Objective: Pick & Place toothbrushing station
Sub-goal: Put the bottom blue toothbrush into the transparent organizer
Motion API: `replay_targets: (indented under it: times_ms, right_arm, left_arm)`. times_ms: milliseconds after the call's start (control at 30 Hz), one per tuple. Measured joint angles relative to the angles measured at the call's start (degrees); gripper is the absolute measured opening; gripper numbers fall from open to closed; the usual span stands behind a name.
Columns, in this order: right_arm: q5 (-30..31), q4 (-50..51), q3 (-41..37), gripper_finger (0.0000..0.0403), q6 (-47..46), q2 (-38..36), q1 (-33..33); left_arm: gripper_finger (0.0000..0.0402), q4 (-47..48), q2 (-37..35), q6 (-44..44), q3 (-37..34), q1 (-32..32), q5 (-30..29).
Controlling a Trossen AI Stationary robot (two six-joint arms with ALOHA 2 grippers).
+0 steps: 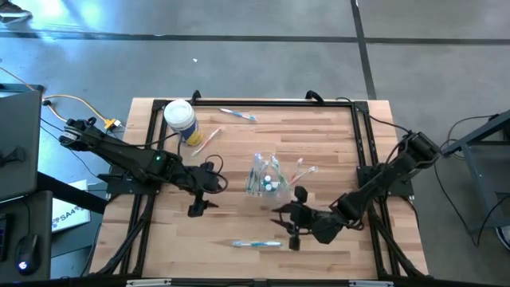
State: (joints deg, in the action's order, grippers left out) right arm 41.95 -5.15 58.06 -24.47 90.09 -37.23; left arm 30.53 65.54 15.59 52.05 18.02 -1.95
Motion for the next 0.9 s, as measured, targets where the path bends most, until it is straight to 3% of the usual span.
replay_targets:
  times_ms: [233,433,567,633,900]
  right_arm:
    - [-1.61,0.36,0.0,0.012,10.74,-2.28,-1.89]
    - [-1.94,1.27,0.0,0.012,20.36,-3.58,-2.56]
    - [-1.96,-0.73,-0.04,0.012,21.08,-3.63,-2.58]
    - [-3.09,-2.8,-0.04,0.012,19.77,-3.63,-2.92]
    - [-8.82,-5.84,-0.04,0.012,12.69,-3.63,-4.05]
  left_arm:
    - [0.0303,-6.48,3.01,2.83,0.0,2.29,2.68]
    - [0.0303,-20.93,10.85,11.02,0.01,5.48,1.29]
    - [0.0303,-25.65,15.42,12.62,0.6,5.66,4.15]
    - [0.0303,-25.29,16.61,9.21,1.3,5.95,4.62]
    - [0.0303,-27.04,20.51,-5.04,1.31,14.77,-11.33]
